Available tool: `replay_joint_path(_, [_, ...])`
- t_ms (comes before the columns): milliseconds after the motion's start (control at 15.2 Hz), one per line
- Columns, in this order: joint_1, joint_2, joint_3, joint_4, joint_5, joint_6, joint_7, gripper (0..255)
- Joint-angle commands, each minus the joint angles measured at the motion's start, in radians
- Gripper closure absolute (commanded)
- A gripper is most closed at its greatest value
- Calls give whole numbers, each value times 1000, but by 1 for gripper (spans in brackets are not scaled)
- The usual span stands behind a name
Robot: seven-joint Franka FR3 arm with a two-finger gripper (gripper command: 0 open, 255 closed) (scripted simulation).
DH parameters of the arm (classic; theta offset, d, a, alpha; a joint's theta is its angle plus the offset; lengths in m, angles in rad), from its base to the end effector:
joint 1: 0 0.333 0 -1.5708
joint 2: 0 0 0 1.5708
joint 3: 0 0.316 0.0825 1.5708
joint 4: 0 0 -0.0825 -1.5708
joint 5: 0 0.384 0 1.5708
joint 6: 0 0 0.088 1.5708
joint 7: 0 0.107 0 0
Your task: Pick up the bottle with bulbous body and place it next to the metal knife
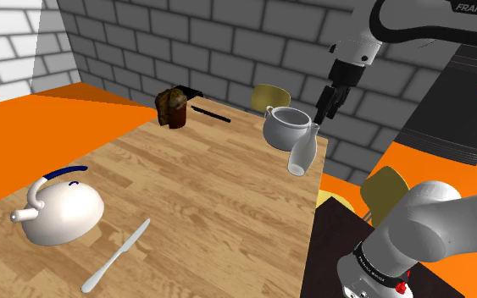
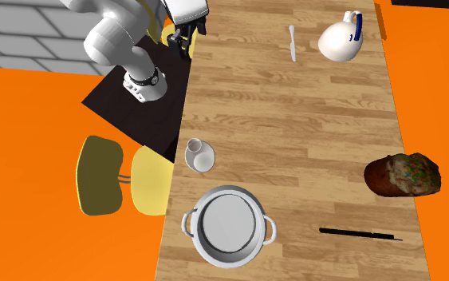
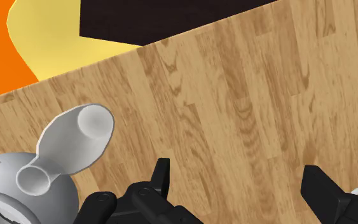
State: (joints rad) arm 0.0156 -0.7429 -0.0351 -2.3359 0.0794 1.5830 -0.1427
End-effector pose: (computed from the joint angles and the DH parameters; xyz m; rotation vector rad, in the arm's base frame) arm 0.3198 -0.0009 0.5880 -3.0314 -0.1991 0.0037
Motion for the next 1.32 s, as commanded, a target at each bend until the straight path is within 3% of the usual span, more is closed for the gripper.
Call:
replay_joint_path(0, [0, 0, 0, 0, 0, 0, 0, 0])
replay_joint_path(660, [-69, 140, -143, -77, -120, 253, -173, 0])
replay_joint_path(1254, [-111, 361, -279, -39, -166, 483, -326, 0])
